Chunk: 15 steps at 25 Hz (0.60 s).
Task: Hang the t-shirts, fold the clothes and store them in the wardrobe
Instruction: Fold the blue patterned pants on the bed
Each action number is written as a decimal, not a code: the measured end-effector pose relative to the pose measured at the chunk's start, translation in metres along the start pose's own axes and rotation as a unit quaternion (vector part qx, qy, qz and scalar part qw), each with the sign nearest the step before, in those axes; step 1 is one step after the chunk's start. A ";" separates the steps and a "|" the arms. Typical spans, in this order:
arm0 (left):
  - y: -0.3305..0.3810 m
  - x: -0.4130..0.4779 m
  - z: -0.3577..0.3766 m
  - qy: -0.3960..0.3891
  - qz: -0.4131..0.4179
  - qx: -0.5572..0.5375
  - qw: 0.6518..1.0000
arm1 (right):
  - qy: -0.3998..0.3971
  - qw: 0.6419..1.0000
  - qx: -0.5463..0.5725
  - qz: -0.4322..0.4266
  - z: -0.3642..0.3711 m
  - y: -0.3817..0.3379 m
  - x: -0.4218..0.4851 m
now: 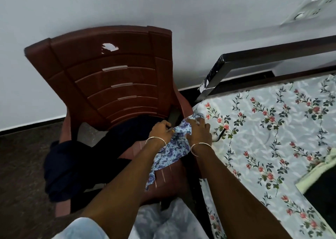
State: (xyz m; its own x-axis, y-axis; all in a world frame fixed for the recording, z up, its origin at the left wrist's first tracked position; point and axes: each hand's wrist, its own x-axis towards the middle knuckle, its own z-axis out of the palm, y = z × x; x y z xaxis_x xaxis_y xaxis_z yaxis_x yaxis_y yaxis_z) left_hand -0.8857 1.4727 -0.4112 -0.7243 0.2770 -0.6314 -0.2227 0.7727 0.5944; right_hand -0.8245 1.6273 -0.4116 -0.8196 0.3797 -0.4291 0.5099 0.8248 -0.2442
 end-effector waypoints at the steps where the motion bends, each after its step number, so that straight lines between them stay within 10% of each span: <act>1: 0.001 0.007 0.002 -0.016 0.003 0.022 1.000 | 0.006 1.000 -0.016 0.008 0.000 -0.001 0.005; 7: 0.002 0.012 0.012 -0.075 0.065 0.110 0.989 | 0.073 0.986 0.146 -0.028 -0.019 0.008 0.009; 15: 0.029 -0.029 0.001 -0.004 0.177 -0.024 0.984 | 0.156 0.884 0.428 -0.105 -0.088 0.015 -0.060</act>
State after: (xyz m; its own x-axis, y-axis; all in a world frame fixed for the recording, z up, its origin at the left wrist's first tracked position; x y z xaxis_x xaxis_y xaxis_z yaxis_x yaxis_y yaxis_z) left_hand -0.8705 1.4880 -0.3765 -0.7568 0.5290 -0.3839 0.0118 0.5984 0.8011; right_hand -0.7908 1.6532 -0.3130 -0.8838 0.4629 -0.0670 0.2382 0.3220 -0.9163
